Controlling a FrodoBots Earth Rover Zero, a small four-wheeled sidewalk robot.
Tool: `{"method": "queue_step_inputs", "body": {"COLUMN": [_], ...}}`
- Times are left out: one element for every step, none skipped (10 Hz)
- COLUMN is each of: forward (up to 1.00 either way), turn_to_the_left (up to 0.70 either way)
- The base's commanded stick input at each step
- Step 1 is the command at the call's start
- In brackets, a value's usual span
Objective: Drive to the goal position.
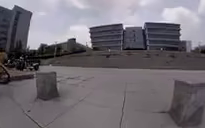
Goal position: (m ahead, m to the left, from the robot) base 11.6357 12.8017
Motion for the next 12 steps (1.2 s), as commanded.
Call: {"method": "queue_step_inputs", "body": {"forward": [0.45,0.45,0.45,0.45,0.45,0.45,0.45,0.45,0.45,0.45,0.45,0.45], "turn_to_the_left": [0.0,0.0,0.0,0.0,0.0,0.0,0.0,0.0,0.0,0.0,0.0,0.0]}}
